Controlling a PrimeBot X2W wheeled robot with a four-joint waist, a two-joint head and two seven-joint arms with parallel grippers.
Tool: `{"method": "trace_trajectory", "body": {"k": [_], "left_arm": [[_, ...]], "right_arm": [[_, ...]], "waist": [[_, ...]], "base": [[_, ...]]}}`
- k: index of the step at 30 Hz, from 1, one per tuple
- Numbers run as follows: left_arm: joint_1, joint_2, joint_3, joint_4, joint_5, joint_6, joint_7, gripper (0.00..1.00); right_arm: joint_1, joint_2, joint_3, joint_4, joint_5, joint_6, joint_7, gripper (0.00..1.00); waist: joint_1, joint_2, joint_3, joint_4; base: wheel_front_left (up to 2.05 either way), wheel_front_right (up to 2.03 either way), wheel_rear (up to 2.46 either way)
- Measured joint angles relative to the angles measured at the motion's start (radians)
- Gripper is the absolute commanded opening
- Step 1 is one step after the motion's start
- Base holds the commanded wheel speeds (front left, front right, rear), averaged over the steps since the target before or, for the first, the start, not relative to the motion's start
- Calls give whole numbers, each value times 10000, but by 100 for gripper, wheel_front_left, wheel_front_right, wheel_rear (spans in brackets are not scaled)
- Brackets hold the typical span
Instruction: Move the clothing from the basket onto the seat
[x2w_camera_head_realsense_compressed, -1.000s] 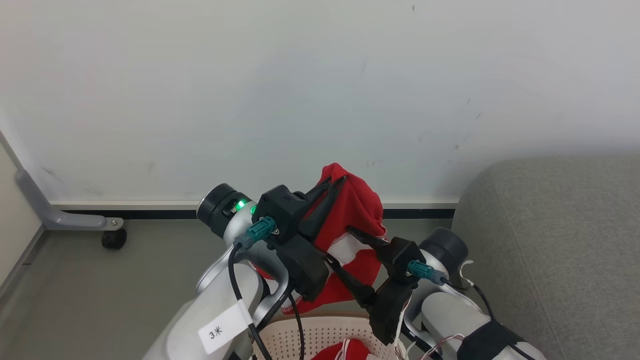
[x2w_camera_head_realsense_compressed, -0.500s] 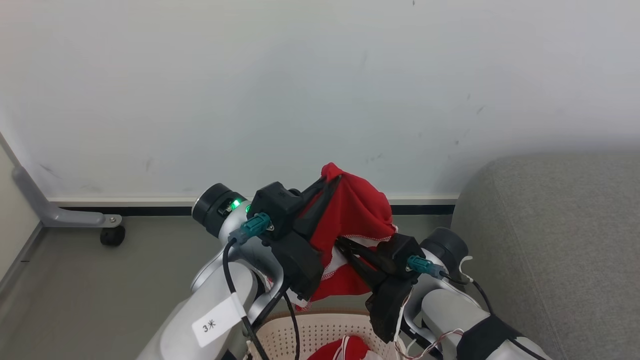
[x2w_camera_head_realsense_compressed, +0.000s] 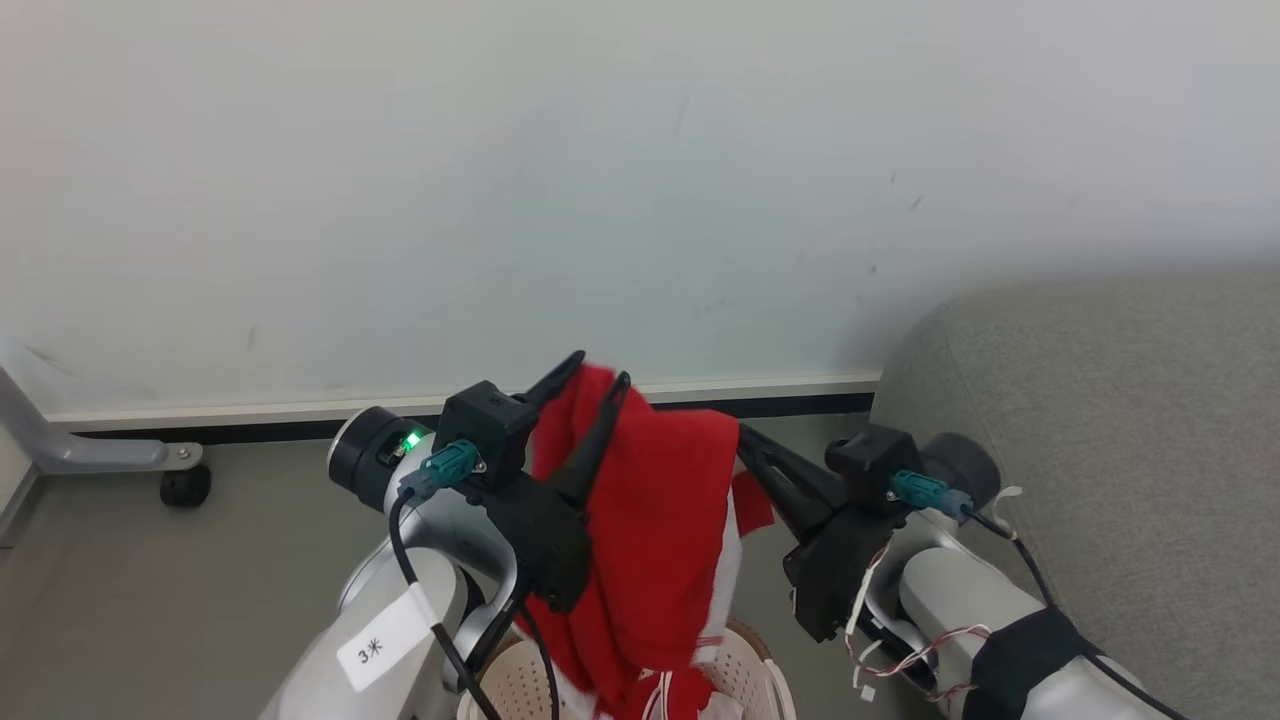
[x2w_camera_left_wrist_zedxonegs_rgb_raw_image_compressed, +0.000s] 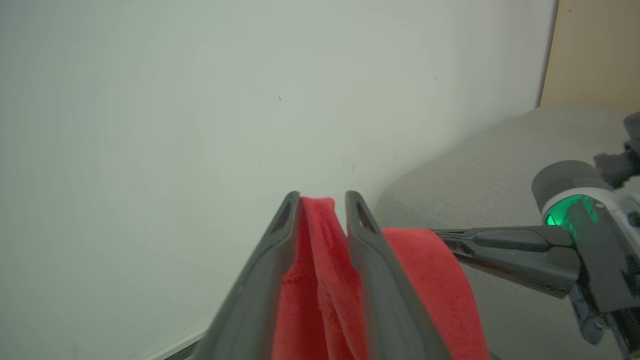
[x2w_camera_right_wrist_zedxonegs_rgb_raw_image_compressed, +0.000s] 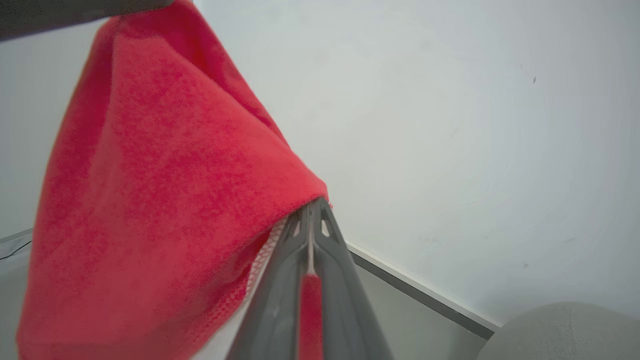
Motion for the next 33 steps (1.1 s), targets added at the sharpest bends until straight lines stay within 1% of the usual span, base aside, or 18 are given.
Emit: {"method": "trace_trajectory", "body": {"k": [7, 17, 26, 33], "left_arm": [[232, 67, 105, -23, -81, 79, -13, 100], [782, 140, 86, -282, -159, 81, -209, 100], [1405, 109, -199, -629, -167, 69, -426, 100], [1678, -23, -332, -828, -169, 81, -556, 100]], "right_arm": [[105, -470, -738, -105, 134, 0, 2, 0], [430, -1112, -1285, -456, 192, -31, 2, 0], [606, -1724, -1733, -1080, -44, -359, 2, 0], [592, -2057, -1977, -1808, -272, -491, 0, 0]], "waist": [[0, -1, 35, -311], [0, 0, 92, -859], [0, 0, 114, -1643], [0, 0, 148, -2459]], "base": [[0, 0, 0], [0, 0, 0], [0, 0, 0], [0, 0, 0]]}}
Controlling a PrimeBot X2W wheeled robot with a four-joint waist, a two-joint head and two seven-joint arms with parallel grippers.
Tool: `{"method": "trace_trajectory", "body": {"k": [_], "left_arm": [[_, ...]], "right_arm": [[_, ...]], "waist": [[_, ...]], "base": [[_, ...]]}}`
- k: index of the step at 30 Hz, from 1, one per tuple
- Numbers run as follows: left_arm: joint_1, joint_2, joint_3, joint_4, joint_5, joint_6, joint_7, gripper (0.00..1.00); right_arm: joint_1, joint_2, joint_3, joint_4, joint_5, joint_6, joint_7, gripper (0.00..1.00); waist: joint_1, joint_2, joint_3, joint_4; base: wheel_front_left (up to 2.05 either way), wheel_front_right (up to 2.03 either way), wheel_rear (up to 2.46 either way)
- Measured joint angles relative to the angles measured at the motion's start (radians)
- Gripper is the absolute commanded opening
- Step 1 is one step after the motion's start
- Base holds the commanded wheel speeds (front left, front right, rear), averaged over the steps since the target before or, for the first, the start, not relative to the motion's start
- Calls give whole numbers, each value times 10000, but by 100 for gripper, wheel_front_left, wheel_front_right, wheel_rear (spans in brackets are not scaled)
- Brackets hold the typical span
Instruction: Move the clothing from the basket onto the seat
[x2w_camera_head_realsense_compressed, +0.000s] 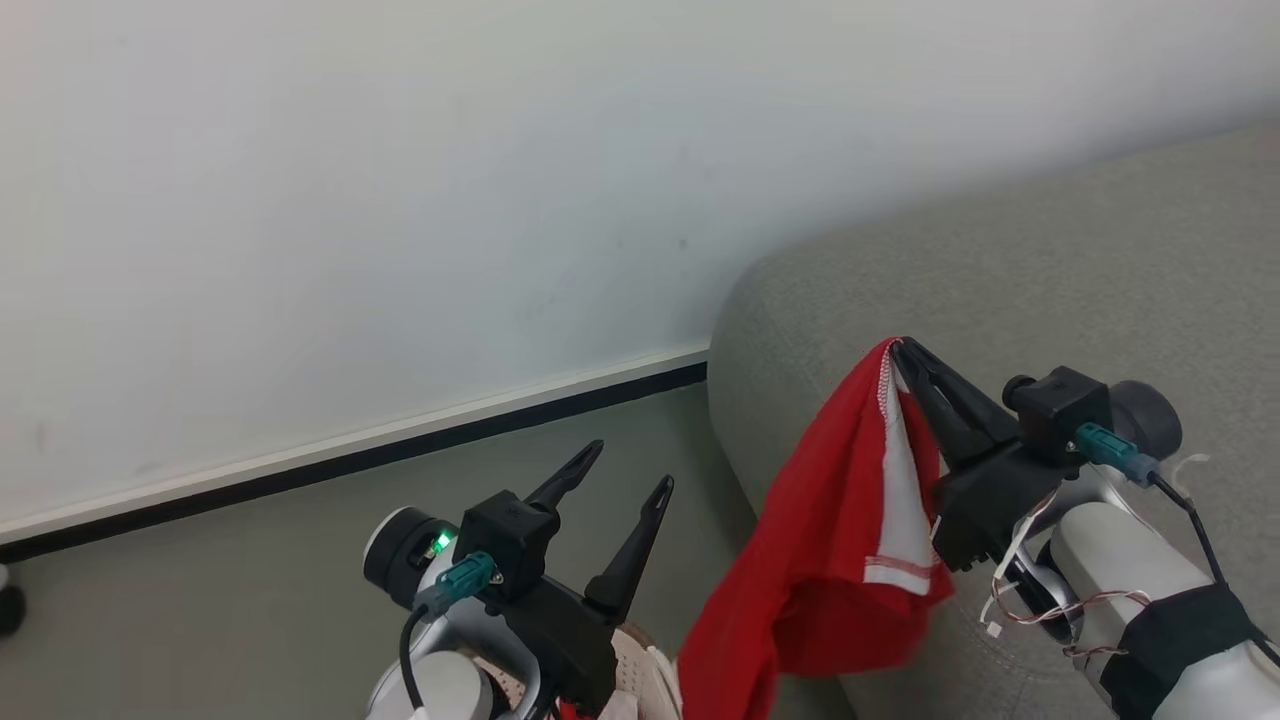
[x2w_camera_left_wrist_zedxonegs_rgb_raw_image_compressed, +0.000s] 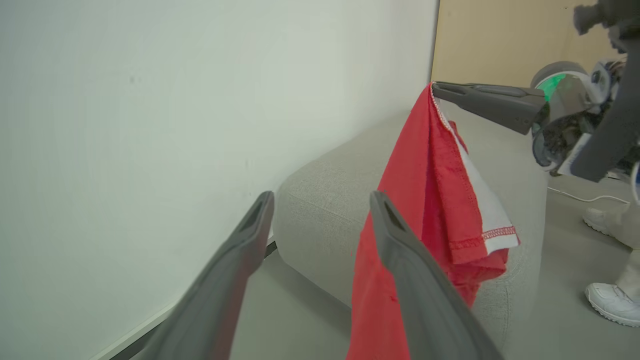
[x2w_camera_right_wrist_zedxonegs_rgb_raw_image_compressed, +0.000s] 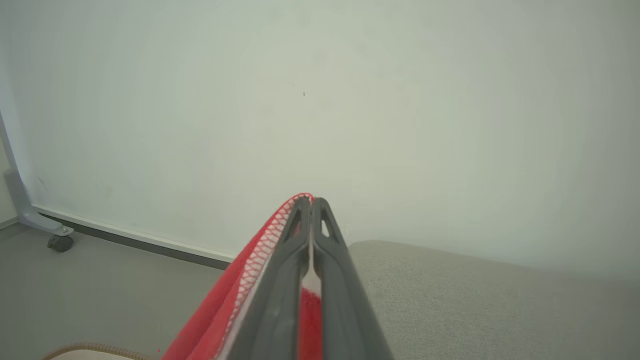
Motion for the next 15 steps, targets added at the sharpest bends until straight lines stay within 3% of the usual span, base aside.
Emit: {"method": "trace_trajectory", "body": {"k": [15], "left_arm": [[310, -217, -125, -215, -12, 196, -199, 100]], "right_arm": [[-311, -738, -443, -1413, -349, -50, 0, 0]], "waist": [[-1, 0, 327, -1693]], "base": [[0, 0, 0]]}}
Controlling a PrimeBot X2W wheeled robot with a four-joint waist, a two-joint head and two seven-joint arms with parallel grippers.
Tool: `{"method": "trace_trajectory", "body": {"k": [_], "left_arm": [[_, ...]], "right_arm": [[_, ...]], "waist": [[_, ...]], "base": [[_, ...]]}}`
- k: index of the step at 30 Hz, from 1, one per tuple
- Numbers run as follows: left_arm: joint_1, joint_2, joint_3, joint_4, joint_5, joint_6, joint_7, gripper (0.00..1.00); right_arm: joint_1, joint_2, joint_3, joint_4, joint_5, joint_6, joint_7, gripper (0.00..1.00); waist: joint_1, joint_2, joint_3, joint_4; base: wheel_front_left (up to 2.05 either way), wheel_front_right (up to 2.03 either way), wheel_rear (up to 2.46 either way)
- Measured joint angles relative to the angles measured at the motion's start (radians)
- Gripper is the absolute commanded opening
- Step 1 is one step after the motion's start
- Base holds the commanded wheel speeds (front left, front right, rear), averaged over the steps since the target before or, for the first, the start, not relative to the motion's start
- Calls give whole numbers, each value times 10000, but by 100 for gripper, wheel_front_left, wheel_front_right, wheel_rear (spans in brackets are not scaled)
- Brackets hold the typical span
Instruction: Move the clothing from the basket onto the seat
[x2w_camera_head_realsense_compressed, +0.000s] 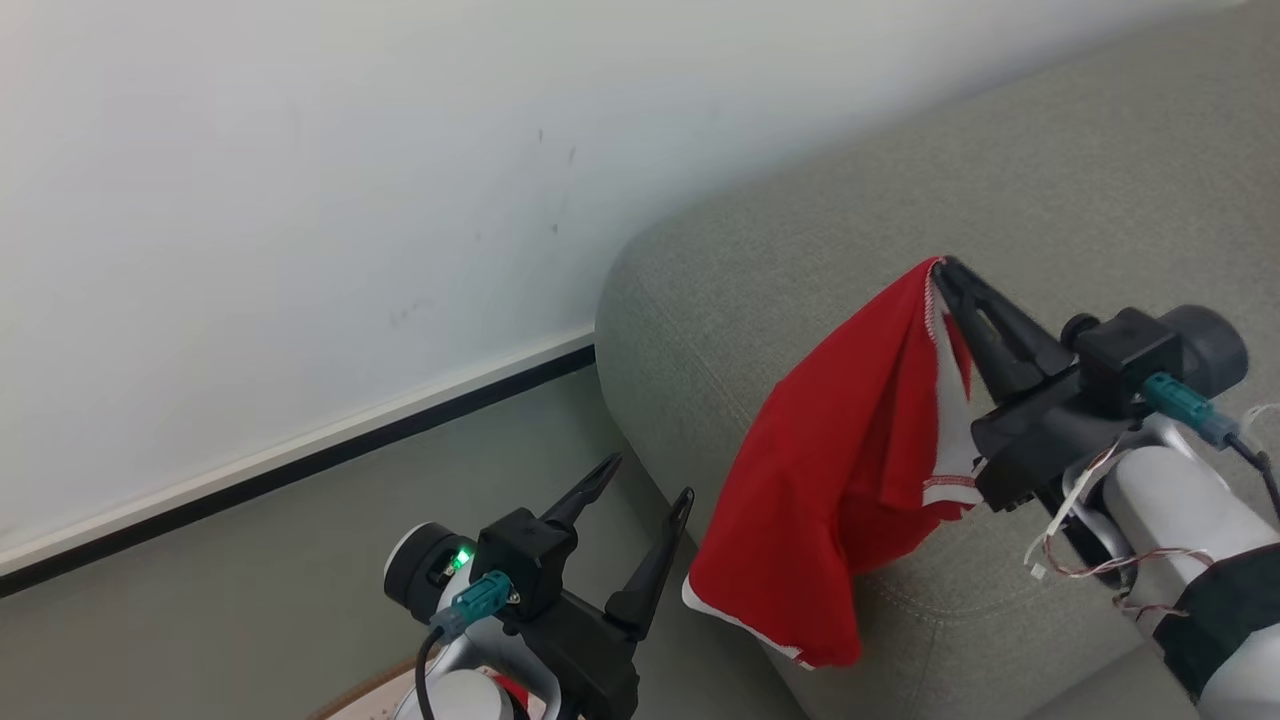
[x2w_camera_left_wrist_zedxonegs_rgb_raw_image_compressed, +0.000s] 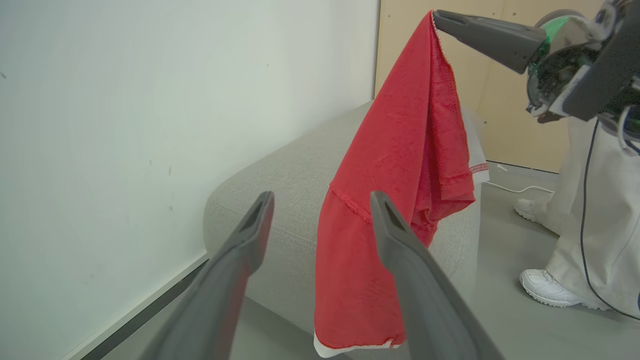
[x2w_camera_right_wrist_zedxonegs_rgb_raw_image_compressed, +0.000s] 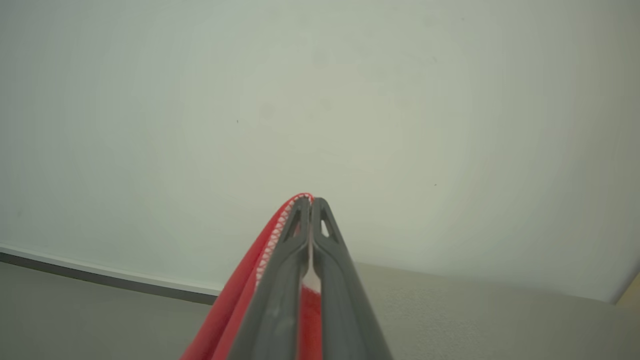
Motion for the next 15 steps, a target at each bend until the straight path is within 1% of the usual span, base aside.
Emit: {"method": "trace_trajectory", "body": {"k": [3, 6, 9, 11, 15], "left_arm": [[-3, -40, -50, -48, 2, 71, 0, 100], [-8, -38, -69, -48, 4, 71, 2, 100], [-36, -46, -125, -102, 17, 86, 6, 100], [-83, -52, -159, -142, 36, 86, 6, 100], [-243, -50, -167, -240, 109, 161, 46, 100]], "right_arm": [[-287, -213, -173, -42, -17, 10, 0, 0], [-597, -226, -245, -38, -17, 94, 0, 0], [-1168, -311, -336, -10, -88, 109, 0, 0], [-1623, -384, -497, 65, -88, 180, 0, 0], [-2716, -445, -809, 433, -81, 194, -2, 0]], "waist": [[0, 0, 226, -127], [1, 0, 392, -168], [0, 0, 643, -177], [1, 1, 818, -146], [1, 1, 1169, 1]], "base": [[0, 0, 0], [0, 0, 0], [0, 0, 0], [0, 0, 0], [0, 0, 0]]}}
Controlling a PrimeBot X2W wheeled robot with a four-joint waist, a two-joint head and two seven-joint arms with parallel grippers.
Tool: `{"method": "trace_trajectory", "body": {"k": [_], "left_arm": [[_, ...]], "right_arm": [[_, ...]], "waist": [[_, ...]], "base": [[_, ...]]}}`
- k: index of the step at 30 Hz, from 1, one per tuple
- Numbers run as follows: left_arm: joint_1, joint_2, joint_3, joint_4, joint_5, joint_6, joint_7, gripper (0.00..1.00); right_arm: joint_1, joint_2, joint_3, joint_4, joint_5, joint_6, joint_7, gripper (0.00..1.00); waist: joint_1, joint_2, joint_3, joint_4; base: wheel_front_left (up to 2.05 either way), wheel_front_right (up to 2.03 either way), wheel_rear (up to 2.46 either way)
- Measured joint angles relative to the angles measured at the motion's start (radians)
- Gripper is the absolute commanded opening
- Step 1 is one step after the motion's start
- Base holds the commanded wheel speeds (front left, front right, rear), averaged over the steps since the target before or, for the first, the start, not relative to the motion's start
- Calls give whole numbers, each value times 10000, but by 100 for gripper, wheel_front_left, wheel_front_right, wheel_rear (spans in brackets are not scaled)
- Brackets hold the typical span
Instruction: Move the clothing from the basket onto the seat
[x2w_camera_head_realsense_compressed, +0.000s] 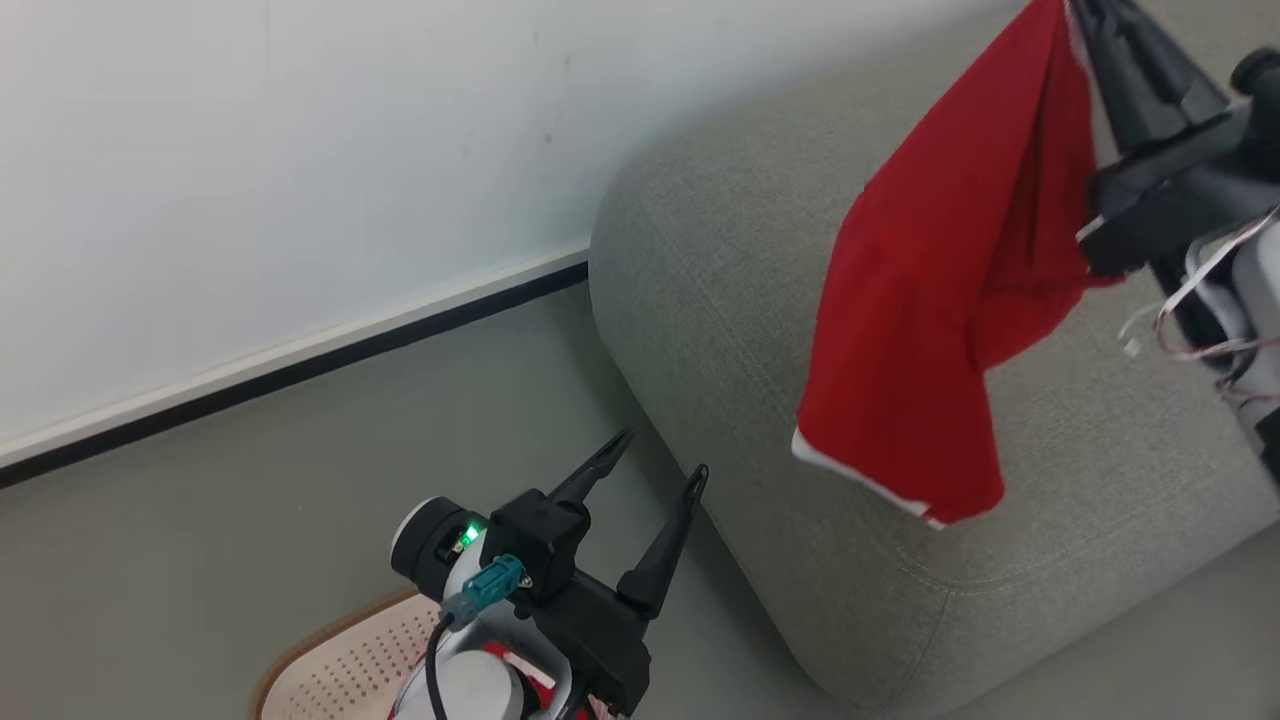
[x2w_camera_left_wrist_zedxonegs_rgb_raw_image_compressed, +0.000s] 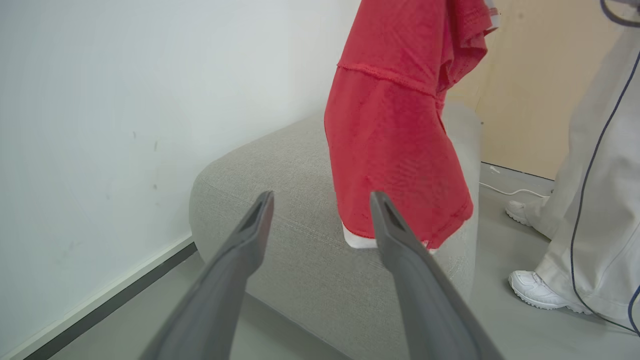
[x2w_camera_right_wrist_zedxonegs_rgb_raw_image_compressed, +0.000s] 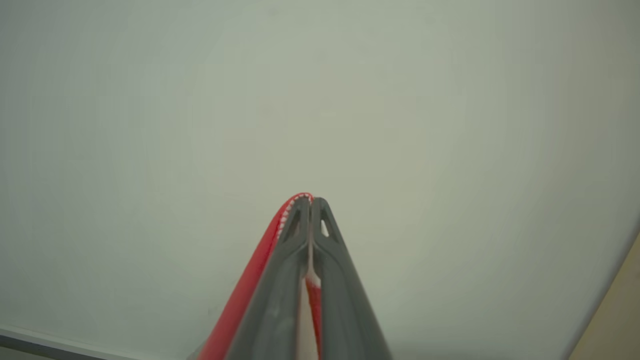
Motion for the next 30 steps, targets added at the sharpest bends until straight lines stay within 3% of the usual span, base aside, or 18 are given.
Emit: {"method": "trace_trajectory", "body": {"k": [15, 22, 30], "left_arm": [[-670, 389, 105, -918, 441, 2, 182, 100], [-1026, 520, 105, -1304, 577, 2, 353, 100], [-1194, 836, 224, -1538, 702, 12, 445, 100]], "right_arm": [[-3653, -1179, -991, 1820, -176, 88, 280, 0], [-4134, -1858, -1394, 2560, -167, 59, 368, 0], [-4686, -1845, -1549, 2976, -180, -213, 347, 0]], "waist": [[1, 0, 1418, 1070], [0, 1, 2236, 1638], [1, 1, 3017, 1959]], "base": [[0, 0, 0], [0, 0, 0], [0, 0, 0]]}}
